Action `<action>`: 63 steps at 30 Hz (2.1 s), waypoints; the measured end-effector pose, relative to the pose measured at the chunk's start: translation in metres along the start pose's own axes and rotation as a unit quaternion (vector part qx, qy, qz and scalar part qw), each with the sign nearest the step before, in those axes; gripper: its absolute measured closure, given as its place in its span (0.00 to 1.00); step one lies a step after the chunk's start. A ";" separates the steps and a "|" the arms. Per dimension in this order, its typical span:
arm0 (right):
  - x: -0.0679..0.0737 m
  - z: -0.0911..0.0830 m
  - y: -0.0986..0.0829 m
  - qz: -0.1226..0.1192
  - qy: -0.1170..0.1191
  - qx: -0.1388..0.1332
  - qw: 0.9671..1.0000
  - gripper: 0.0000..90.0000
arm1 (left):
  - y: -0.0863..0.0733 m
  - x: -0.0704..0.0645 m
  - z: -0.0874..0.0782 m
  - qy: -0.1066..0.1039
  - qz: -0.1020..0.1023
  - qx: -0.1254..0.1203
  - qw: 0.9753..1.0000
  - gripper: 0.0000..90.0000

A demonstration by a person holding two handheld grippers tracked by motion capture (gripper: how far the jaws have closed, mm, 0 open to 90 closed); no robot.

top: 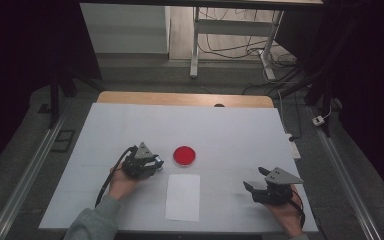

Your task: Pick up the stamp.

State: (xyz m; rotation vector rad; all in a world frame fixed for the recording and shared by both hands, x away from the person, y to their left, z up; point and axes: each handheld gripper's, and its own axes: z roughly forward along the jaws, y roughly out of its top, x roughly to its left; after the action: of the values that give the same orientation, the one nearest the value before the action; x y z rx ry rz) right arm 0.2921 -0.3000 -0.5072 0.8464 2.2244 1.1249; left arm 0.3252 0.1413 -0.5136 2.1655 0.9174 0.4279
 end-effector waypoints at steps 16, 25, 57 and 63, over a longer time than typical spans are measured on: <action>-0.001 -0.001 0.000 -0.001 -0.001 0.000 1.000 0.26 | 0.000 0.000 -0.005 0.005 0.002 -0.010 1.000 0.75; 0.000 0.000 -0.001 0.000 -0.002 0.000 1.000 0.26 | 0.001 0.000 -0.012 -0.002 0.000 -0.027 1.000 0.75; 0.001 0.000 -0.001 -0.006 -0.005 0.000 1.000 0.26 | 0.012 -0.005 -0.037 -0.042 -0.016 -0.084 0.996 0.75; 0.001 0.000 -0.001 -0.005 -0.005 0.001 1.000 0.27 | 0.014 -0.007 -0.039 -0.048 -0.018 -0.088 0.995 0.75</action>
State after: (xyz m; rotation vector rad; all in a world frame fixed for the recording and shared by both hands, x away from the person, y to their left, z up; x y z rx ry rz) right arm 0.2907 -0.2998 -0.5084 0.8391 2.2190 1.1121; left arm 0.3059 0.1489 -0.4772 1.9888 0.8329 0.3702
